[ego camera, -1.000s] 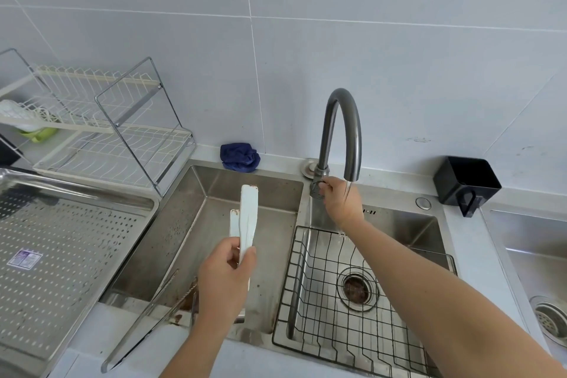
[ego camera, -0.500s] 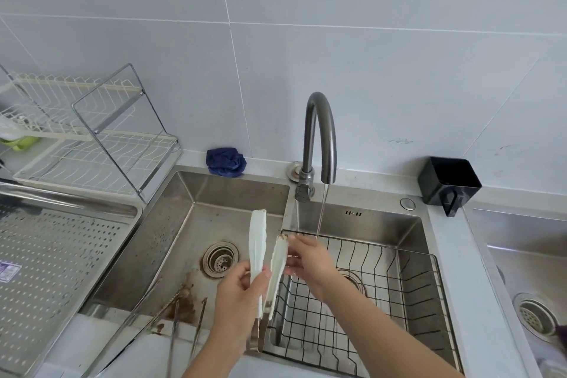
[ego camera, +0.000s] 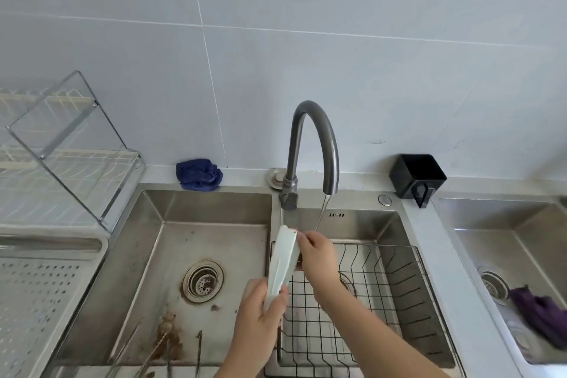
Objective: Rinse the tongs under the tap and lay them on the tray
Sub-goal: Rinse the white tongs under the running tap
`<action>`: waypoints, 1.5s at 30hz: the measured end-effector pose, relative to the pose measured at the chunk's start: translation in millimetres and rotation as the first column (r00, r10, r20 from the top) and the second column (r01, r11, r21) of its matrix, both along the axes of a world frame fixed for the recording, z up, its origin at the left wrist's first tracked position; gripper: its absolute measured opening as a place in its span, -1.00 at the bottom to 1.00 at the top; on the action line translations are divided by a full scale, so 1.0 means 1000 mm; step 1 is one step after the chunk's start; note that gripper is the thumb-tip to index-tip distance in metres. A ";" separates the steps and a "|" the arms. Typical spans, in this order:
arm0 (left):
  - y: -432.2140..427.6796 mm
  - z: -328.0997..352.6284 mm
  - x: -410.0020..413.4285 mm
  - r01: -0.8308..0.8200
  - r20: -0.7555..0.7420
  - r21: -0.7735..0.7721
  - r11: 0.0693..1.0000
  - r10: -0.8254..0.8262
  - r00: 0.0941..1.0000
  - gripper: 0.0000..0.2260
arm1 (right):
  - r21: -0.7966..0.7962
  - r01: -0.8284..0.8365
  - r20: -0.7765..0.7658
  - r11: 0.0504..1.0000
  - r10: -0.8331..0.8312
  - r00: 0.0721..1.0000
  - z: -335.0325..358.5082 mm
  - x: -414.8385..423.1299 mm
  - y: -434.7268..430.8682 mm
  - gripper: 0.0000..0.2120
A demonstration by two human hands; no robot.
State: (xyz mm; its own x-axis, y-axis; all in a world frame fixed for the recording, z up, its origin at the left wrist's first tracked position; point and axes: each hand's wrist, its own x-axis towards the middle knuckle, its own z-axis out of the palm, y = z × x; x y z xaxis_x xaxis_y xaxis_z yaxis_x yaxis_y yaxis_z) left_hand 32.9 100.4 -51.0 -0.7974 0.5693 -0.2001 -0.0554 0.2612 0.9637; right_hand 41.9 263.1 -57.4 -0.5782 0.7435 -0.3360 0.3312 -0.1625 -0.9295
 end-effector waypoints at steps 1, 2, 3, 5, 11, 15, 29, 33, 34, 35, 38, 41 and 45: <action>0.001 0.002 0.000 -0.014 0.020 0.012 1.000 0.014 1.000 -0.77 | -0.016 -0.022 0.000 1.000 0.022 1.000 -0.002 0.000 -0.001 -0.75; 0.002 0.005 -0.001 -0.025 0.042 0.018 1.000 0.024 0.999 -0.75 | -0.048 -0.051 -0.002 0.998 0.051 0.999 -0.004 0.000 -0.002 -0.79; 0.004 0.006 -0.002 -0.040 0.063 0.028 0.999 0.038 0.997 -0.74 | -0.077 -0.075 -0.008 0.994 0.075 0.997 -0.005 0.000 -0.002 -0.83; 0.005 0.008 -0.001 -0.048 0.089 0.036 0.998 0.044 0.995 -0.79 | -0.092 -0.070 -0.024 0.993 0.068 0.997 -0.009 0.002 0.003 -0.86; 0.010 0.012 0.002 -0.006 0.047 -0.002 1.000 0.006 0.999 -0.89 | -0.017 -0.047 0.009 0.999 0.047 0.999 -0.016 -0.001 0.018 -0.82; 0.001 0.010 0.001 -0.017 0.015 -0.037 0.999 0.018 1.000 -0.78 | -0.227 -0.146 -0.071 0.963 0.133 0.989 -0.024 0.009 0.017 -0.80; 0.020 0.005 -0.010 0.017 -0.020 -0.082 0.996 -0.019 1.000 -0.78 | -0.257 -0.071 -0.031 0.964 0.066 0.997 -0.018 0.013 0.045 -0.79; 0.019 0.005 -0.023 0.023 0.020 -0.086 0.996 -0.022 1.000 -0.78 | -0.295 -0.170 -0.071 0.940 0.156 0.985 -0.018 0.013 0.047 -0.85; 0.019 0.004 -0.025 0.033 0.021 -0.088 0.996 -0.031 0.999 -0.80 | -0.288 -0.152 -0.070 0.945 0.138 0.988 -0.018 0.013 0.048 -0.86; 0.020 0.003 -0.027 0.039 0.020 -0.087 0.995 -0.038 0.999 -0.83 | -0.278 -0.121 -0.070 0.953 0.105 0.992 -0.019 0.012 0.048 -0.84; 0.022 -0.001 -0.031 0.036 -0.001 -0.094 0.995 -0.037 0.999 -0.86 | -0.295 -0.088 -0.080 0.952 0.068 0.995 -0.019 0.010 0.045 -0.82; 0.022 -0.003 -0.038 0.035 0.003 -0.102 0.994 -0.035 0.999 -0.85 | -0.335 -0.154 -0.108 0.930 0.124 0.986 -0.019 0.011 0.046 -0.82; 0.032 -0.006 -0.044 0.061 -0.005 -0.135 0.989 -0.062 0.998 -0.79 | -0.257 -0.048 -0.095 0.965 0.024 0.995 -0.018 0.008 0.049 -0.89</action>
State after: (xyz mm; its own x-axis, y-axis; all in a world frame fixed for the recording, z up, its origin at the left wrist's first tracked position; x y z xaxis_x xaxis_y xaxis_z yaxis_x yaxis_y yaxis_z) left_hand -11.1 132.8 -57.1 -0.7640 0.5856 -0.2707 -0.0262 0.3911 0.9200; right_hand 50.4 312.2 -75.7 -0.6398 0.6161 -0.4595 0.2584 -0.3907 -0.8835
